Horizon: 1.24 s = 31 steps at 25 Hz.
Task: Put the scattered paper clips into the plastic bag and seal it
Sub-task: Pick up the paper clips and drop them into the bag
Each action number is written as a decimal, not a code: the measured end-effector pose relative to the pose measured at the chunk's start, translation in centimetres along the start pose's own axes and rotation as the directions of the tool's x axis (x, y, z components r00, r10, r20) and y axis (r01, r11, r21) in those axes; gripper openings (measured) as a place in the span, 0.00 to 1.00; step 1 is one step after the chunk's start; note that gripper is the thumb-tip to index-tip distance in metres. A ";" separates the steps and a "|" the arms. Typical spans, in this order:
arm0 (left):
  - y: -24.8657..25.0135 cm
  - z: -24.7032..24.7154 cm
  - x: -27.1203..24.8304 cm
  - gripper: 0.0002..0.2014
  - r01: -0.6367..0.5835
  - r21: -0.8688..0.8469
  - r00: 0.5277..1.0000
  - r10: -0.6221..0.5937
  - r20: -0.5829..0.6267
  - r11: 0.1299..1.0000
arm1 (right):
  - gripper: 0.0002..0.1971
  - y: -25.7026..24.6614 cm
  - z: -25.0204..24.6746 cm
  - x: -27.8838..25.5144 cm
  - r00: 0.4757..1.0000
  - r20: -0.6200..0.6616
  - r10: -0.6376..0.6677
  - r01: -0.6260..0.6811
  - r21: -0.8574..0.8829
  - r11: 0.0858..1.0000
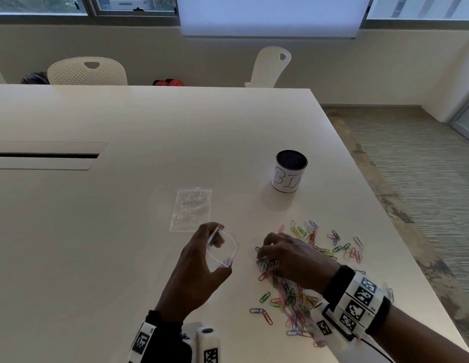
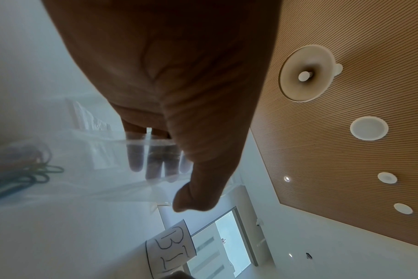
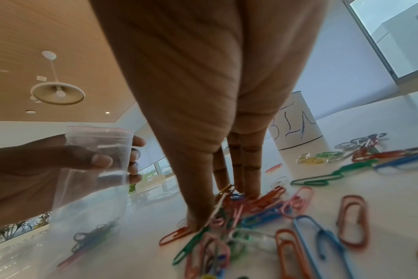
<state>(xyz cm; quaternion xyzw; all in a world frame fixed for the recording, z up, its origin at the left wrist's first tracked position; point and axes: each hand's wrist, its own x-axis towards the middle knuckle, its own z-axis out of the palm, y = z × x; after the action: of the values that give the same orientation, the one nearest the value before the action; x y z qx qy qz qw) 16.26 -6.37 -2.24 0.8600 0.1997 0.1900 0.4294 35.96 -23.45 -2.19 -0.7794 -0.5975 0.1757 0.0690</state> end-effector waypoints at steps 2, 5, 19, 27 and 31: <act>0.1 0.2 0.0 0.31 0.000 -0.004 1.000 0.000 0.003 1.000 | 0.14 -0.6 0.2 -0.2 1.000 -0.029 -0.001 0.001 0.004 1.000; 0.5 0.5 0.1 0.31 -0.001 -0.008 1.000 0.001 0.010 1.000 | 0.12 -1.1 0.3 -0.2 0.999 -0.049 0.007 -0.007 -0.007 1.000; 1.6 2.5 -0.6 0.31 -0.023 -0.002 0.999 0.023 0.026 1.000 | 0.04 0.7 -2.8 -2.7 0.870 -0.128 0.477 -0.222 0.761 0.609; 1.8 3.1 -0.6 0.30 -0.042 0.043 0.999 0.041 0.029 0.998 | 0.05 -5.5 -6.6 -3.8 0.876 -0.264 0.403 -0.072 0.756 0.651; 1.9 3.3 -0.6 0.31 -0.025 0.043 0.999 0.024 0.034 0.999 | 0.06 -8.1 -6.2 -2.4 0.887 -0.363 0.285 -0.096 0.460 0.883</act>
<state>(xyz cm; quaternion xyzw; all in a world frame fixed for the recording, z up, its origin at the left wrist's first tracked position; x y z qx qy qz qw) 17.76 -9.86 -2.64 0.8745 0.1859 0.1763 0.4118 30.27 -22.90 6.60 -0.8201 -0.4332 0.1372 0.3477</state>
